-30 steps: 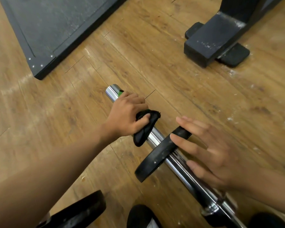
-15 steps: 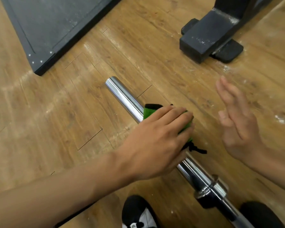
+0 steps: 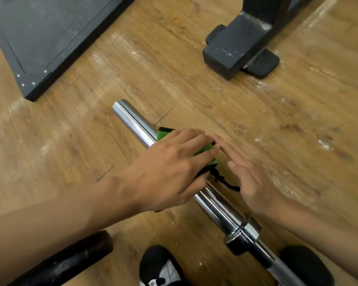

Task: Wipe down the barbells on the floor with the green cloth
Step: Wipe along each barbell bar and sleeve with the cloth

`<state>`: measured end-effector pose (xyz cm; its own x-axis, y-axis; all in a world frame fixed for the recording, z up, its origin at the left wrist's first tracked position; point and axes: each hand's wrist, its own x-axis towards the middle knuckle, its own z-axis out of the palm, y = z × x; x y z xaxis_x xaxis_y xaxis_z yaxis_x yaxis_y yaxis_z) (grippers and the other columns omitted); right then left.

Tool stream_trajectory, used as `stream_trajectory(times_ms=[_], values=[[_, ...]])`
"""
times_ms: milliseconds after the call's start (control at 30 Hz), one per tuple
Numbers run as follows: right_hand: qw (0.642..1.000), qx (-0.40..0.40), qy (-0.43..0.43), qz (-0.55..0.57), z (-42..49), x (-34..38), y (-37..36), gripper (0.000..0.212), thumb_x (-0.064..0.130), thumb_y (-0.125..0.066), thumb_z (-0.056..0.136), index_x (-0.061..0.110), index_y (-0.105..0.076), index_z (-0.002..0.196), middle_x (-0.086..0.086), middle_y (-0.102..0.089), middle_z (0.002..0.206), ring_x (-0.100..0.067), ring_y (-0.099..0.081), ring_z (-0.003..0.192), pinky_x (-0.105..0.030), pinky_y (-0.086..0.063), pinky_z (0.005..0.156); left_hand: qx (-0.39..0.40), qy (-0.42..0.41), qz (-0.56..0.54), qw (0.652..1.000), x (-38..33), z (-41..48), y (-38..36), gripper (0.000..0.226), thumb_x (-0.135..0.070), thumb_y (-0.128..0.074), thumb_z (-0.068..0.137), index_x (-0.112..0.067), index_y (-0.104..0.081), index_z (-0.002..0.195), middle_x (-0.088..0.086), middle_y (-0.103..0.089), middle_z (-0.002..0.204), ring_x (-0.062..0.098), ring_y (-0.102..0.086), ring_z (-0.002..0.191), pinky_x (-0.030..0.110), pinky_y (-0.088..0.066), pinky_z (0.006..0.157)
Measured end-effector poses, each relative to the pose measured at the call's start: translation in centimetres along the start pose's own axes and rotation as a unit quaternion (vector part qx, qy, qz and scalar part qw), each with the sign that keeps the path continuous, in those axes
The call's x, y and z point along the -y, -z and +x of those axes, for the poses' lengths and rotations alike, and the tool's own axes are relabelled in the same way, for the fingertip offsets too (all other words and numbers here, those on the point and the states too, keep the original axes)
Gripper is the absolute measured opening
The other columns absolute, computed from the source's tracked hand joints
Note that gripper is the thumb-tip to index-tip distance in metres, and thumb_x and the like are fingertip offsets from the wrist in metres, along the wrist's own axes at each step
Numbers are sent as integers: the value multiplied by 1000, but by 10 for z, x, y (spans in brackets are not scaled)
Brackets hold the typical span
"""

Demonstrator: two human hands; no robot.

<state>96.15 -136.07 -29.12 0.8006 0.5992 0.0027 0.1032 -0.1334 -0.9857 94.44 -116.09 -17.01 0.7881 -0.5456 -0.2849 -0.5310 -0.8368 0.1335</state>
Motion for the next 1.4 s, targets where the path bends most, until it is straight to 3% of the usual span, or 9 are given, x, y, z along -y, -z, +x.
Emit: stream_trajectory(times_ms=[233,433,667,833,967,1067,1200,1300,1400], values=[[992,-2,76,-99,-1,-17,5,57,24,-35,104,6,-34,158,-6,-35,165,-21,-33,154,-44,-29,125,41,69,7,997,-8,10,2,71,-46,-22,105,-6,-30,163,18,-41,162,30,-34,153,42,-29,126],[983,-147,-40,-101,2,-32,26,46,16,-38,106,13,-50,150,1,-48,157,-8,-37,149,-41,-29,124,69,8,42,997,-5,45,-7,67,-46,-15,98,-14,-66,128,3,-67,116,25,-61,111,41,-45,105],[989,-113,23,-93,4,-23,11,48,22,-36,104,5,-56,144,-5,-50,154,-17,-43,147,-49,-35,121,-77,-40,-59,994,11,-67,-21,54,-30,-38,112,6,-44,151,24,-43,160,35,-35,154,49,-34,124],[987,-85,90,-99,12,5,-20,47,20,-36,101,5,-57,140,-8,-53,151,-17,-46,144,-32,-34,120,-87,106,-288,948,40,-73,-48,50,-30,-28,114,-9,-40,158,0,-31,169,14,-24,159,41,-25,128],[984,-81,113,-110,15,25,-33,51,20,-37,101,4,-49,149,-11,-47,156,-20,-40,148,-39,-33,121,-126,54,-244,960,54,-22,-68,48,-21,-37,112,2,-44,154,13,-38,164,27,-23,159,37,-21,130],[956,-51,198,-211,13,35,-38,52,21,-41,100,8,-48,150,-18,-40,159,-29,-35,151,-51,-34,118,-137,22,-103,985,74,-10,-76,47,-29,-36,113,2,-61,138,19,-62,143,31,-51,143,49,-31,125],[914,13,251,-317,15,36,-32,52,31,-47,100,20,-52,151,-15,-37,163,-33,-31,153,-60,-32,116,-164,163,-32,972,129,-20,-70,40,-29,-45,107,1,-71,114,21,-72,117,33,-66,118,49,-41,115],[908,22,245,-340,16,39,-28,53,36,-48,101,22,-52,151,-14,-38,163,-33,-31,153,-60,-33,117,-181,191,-43,964,133,-26,-71,52,-40,-40,111,1,-65,128,23,-66,132,35,-56,131,53,-37,118],[909,18,234,-344,9,45,-33,56,42,-42,102,21,-48,153,-17,-33,165,-34,-27,155,-59,-27,121,-169,45,-36,984,92,-25,-94,60,-45,-28,111,-5,-64,138,21,-56,148,40,-41,149,54,-27,125]])
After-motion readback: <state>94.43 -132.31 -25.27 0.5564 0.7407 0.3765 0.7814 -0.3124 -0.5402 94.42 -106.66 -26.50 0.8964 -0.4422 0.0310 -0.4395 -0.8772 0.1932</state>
